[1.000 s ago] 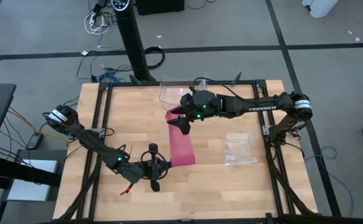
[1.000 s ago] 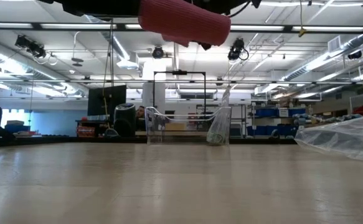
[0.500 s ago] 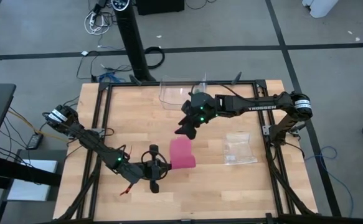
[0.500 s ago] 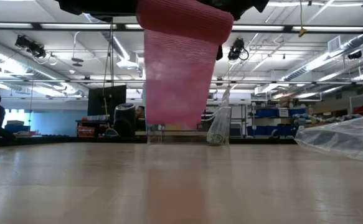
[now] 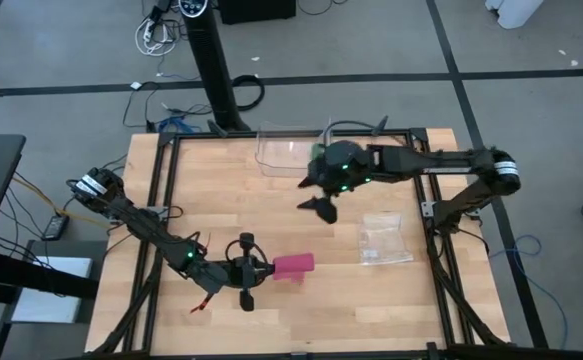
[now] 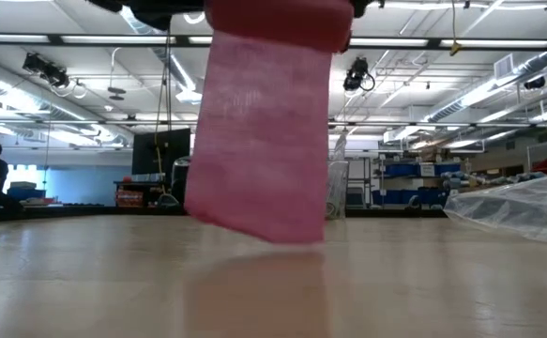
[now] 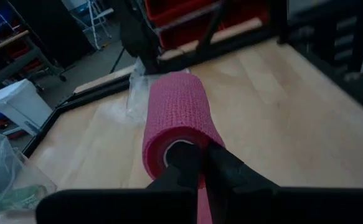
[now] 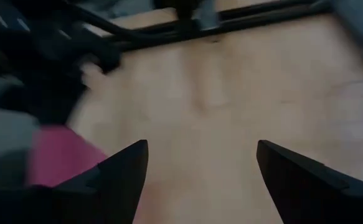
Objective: Roll bandage
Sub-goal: Roll the pink bandage
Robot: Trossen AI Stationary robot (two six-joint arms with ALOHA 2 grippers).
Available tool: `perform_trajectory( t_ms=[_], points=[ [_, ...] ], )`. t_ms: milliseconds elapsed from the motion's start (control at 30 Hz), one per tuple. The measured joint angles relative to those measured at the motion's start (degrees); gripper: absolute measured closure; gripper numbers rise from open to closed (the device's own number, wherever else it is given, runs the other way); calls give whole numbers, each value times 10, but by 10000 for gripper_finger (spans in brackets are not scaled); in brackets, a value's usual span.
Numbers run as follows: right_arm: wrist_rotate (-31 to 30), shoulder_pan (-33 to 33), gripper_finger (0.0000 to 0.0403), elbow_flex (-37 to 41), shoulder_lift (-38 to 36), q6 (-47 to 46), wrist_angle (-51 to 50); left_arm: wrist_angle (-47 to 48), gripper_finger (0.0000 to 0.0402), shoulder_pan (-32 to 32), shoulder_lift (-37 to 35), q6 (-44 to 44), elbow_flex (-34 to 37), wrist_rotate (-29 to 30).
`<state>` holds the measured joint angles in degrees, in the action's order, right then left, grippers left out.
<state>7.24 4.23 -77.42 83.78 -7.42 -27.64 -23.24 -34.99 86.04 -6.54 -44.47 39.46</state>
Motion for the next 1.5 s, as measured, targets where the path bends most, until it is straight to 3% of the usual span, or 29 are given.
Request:
perform_trajectory(
  t_ms=[100, 233, 333, 467, 567, 633, 767, 900, 1133, 1333, 1433, 1500],
  points=[
    [-51, -4, 108, 27, -48, 64, -20, -5, 389, 1, -26, 12, 0, 0],
    [-49, -8, 120, 134, -113, 92, 58, -13, 389, 1, -64, 11, 0, -3],
    [-30, -10, 129, 257, -153, 86, 194, -12, 389, 1, -90, 12, 0, -6],
    [-31, -30, 138, 430, -168, 51, 464, -14, 389, 1, -114, 16, 0, -8],
    [-30, -46, 149, 515, -143, 18, 642, -17, 389, 3, -128, 8, 0, -8],
    [-30, -57, 162, 541, -123, -10, 710, -24, 389, 7, -134, 7, 0, -8],
    [-17, -90, 191, 550, -77, -41, 800, -48, 389, 17, -140, -10, 0, -8],
    [-20, -123, 194, 519, -32, -38, 859, -54, 389, 25, -142, -22, 0, -13],
    [-80, -142, 143, 457, 35, -13, 859, -68, 389, 32, -142, -32, 0, -23],
    [-67, -130, 109, 434, 85, -25, 858, -83, 389, 35, -142, -50, 0, -26],
    [-69, -138, 125, 428, 106, -26, 859, -94, 389, 35, -145, -66, 0, -21],
    [-91, -148, 156, 427, 117, -31, 865, -104, 389, 37, -146, -72, 0, -16]
  ],
)
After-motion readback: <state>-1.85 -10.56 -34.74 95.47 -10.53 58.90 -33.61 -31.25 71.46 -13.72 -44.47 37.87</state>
